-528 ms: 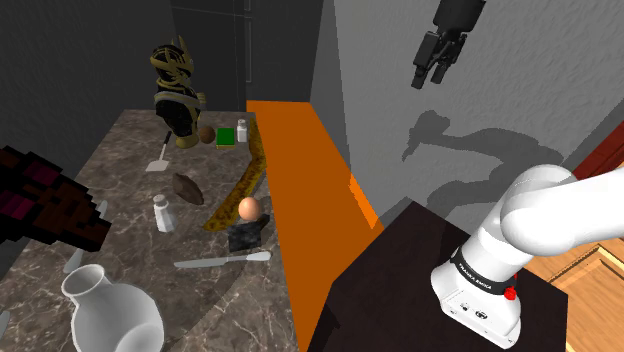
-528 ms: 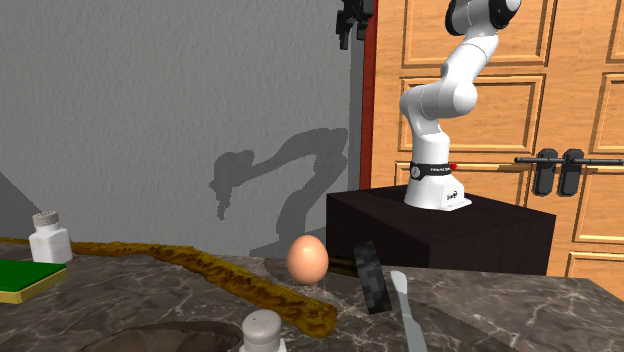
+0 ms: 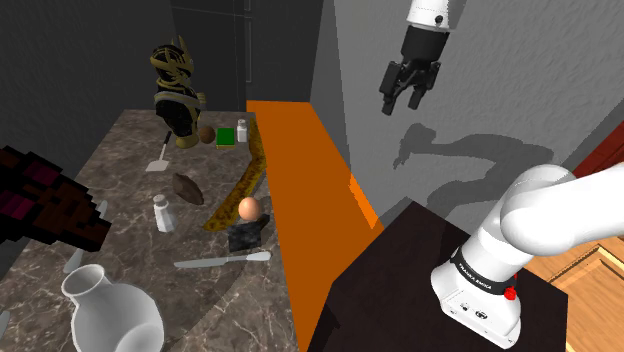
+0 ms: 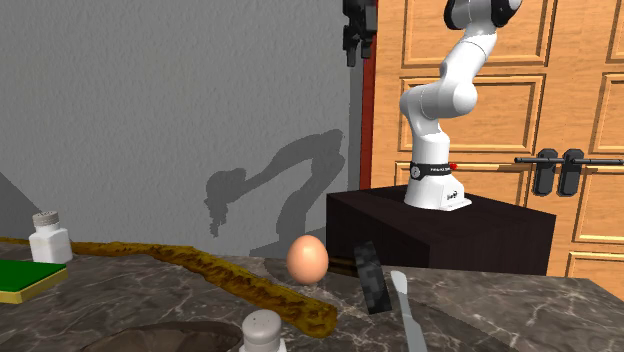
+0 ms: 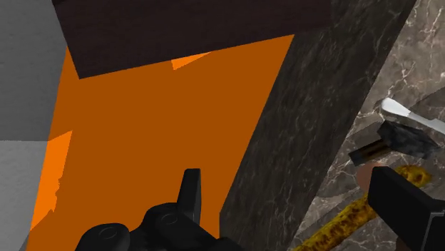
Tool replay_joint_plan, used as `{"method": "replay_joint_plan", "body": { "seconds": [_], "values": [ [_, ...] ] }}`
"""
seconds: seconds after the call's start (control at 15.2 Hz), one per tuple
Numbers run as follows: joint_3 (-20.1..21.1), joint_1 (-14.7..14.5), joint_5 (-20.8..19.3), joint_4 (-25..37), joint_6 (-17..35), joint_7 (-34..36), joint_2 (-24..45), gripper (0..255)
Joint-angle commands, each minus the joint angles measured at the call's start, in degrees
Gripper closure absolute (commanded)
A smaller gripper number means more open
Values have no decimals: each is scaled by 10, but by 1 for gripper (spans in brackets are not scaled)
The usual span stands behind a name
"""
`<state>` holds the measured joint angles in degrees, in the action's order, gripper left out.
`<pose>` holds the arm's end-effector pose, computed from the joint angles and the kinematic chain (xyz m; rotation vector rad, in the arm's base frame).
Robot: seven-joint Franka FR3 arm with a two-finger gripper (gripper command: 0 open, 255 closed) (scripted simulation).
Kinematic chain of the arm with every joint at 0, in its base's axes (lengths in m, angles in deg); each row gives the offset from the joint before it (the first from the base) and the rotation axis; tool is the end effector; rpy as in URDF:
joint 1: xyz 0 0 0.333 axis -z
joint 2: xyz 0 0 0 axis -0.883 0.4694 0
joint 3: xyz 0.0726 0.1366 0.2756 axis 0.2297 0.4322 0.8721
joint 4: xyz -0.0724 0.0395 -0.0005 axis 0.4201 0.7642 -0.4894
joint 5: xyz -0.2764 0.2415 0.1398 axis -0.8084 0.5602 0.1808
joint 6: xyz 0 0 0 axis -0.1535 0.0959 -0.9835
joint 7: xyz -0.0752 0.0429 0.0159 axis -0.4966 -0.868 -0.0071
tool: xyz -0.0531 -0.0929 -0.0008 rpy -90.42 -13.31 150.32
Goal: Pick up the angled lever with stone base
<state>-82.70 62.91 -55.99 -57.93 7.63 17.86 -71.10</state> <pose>0.3235 0.0493 0.5700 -3.1254 0.3083 0.0351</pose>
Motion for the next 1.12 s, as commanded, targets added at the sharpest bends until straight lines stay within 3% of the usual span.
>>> {"method": "replay_joint_plan", "body": {
  "seconds": [0.0,0.59,1.06],
  "values": [
    [24,0,17,-10,21,42,17,0],
    [124,5,73,-25,137,216,142,0],
    [192,14,78,9,231,355,286,0]
  ]
}}
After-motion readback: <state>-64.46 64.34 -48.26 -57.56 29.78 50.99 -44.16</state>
